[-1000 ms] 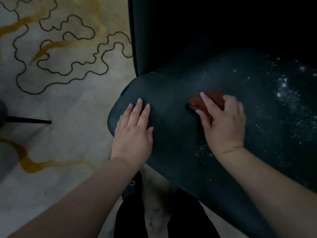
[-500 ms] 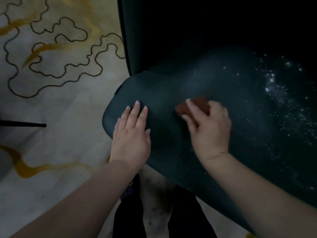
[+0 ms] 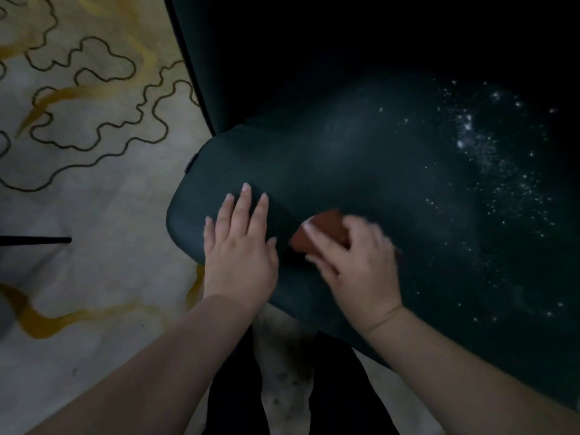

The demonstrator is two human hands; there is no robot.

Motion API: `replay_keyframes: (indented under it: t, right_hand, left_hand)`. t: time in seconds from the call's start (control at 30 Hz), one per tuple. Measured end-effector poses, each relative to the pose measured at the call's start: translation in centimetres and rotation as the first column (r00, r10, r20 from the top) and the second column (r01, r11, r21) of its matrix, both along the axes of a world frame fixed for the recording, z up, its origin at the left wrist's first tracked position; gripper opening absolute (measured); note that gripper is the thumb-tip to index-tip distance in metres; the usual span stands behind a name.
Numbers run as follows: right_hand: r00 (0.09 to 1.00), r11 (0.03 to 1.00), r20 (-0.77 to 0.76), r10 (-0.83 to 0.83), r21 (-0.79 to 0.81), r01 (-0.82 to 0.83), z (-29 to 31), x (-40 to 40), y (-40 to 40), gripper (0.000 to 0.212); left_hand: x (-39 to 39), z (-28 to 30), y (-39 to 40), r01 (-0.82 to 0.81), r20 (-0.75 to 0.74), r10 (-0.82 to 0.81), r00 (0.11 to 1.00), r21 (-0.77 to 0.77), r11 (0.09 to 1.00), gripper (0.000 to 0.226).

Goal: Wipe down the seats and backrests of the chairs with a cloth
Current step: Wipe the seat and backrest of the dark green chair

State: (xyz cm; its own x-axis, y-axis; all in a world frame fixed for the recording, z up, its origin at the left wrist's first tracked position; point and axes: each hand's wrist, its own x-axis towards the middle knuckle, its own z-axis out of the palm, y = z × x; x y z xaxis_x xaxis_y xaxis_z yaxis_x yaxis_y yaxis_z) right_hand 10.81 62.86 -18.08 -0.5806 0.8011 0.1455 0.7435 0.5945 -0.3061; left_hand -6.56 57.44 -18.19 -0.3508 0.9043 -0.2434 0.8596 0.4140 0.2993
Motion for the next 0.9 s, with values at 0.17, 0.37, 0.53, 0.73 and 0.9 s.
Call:
replay_keyframes:
  t: [0.17,0.37,0.53,0.73,0.9]
  right_hand:
    - [0.998,0.997,0.070,-0.006,0.075,0.001,-1.1,2.0,1.9,0.039]
    - [0.933,0.933,-0.046,-0.358,0.023,0.359,0.0,3.5,3.5,0.039]
    - [1.000,0.998,0.023,0.007,0.064,-0.008,-1.0,0.3,-2.9,0.042]
    - [0.946,0.945,0.067,-0.318,0.102,0.311,-0.7,5.1,3.5,0.041]
    - [0.952,0.950,-0.051,-0.302,0.063,0.305,-0.2,2.2,-0.4,0.042]
  left_hand:
    - [0.3,-0.5,0.1,0.046,-0.035,-0.045,0.998,0.012,0.999,0.065]
    - [0.2,0.0,0.2,0.062,-0.021,-0.062,0.998,-0.014,0.998,0.064]
    - [0.3,0.2,0.2,0.087,-0.007,-0.087,0.996,-0.016,0.996,0.065]
    - [0.0,0.0,0.0,0.113,-0.019,-0.113,0.993,0.008,0.994,0.064]
    - [0.4,0.5,0.0,0.127,-0.012,-0.127,0.992,0.004,0.992,0.063]
